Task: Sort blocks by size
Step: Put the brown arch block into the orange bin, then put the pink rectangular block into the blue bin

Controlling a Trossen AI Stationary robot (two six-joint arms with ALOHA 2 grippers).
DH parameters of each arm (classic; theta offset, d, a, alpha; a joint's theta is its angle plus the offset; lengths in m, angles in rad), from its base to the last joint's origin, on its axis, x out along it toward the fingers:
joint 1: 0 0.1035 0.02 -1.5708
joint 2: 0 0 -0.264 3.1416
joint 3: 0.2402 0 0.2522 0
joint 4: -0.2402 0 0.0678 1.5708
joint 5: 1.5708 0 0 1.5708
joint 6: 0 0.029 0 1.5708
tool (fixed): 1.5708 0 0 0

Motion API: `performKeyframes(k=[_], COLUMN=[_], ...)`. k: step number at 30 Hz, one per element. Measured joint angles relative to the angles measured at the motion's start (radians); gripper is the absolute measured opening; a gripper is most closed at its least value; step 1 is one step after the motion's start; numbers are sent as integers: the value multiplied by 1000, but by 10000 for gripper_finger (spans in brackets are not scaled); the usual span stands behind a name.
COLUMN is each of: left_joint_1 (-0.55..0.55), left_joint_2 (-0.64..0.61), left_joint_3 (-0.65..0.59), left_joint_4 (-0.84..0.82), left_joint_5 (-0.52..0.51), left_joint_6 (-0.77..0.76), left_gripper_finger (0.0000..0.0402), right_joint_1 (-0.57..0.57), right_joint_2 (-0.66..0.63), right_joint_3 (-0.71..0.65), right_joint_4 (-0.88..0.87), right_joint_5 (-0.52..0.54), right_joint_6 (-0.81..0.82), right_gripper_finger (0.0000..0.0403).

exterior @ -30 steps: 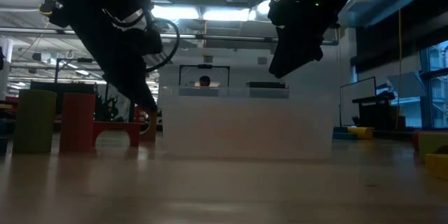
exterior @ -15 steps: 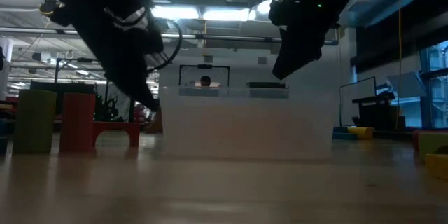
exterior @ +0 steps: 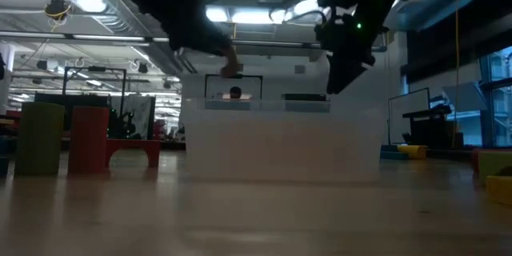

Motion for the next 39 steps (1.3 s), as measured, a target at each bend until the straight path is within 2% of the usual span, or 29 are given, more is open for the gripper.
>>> performKeyframes(k=[5, 8, 12, 18, 27, 35, 39], left_joint_1=[5, 5, 5, 4, 3, 9, 9], left_joint_2=[59, 107, 171, 241, 260, 260, 260], left_joint_3=[0, 0, -1, -1, -1, -1, -1], left_joint_4=[77, 124, 185, 242, 243, 225, 222], left_joint_5=[3, 3, 4, 13, 13, 12, 12], left_joint_6=[0, 0, 0, 0, -53, -84, -87], left_gripper_finger=[123, 132, 135, 138, 146, 207, 223], right_joint_1=[-111, -162, -213, -246, -243, -243, -244], right_joint_2=[0, 6, 31, 105, 198, 279, 311], right_joint_3=[0, 0, -1, -1, -2, -2, -2], right_joint_4=[5, 35, 61, 50, 22, 27, 44], right_joint_5=[-9, -73, -188, -242, -245, -244, -230], right_joint_6=[-323, -518, -687, -920, -1119, -1210, -1242], right_gripper_finger=[166, 166, 166, 166, 166, 166, 166])
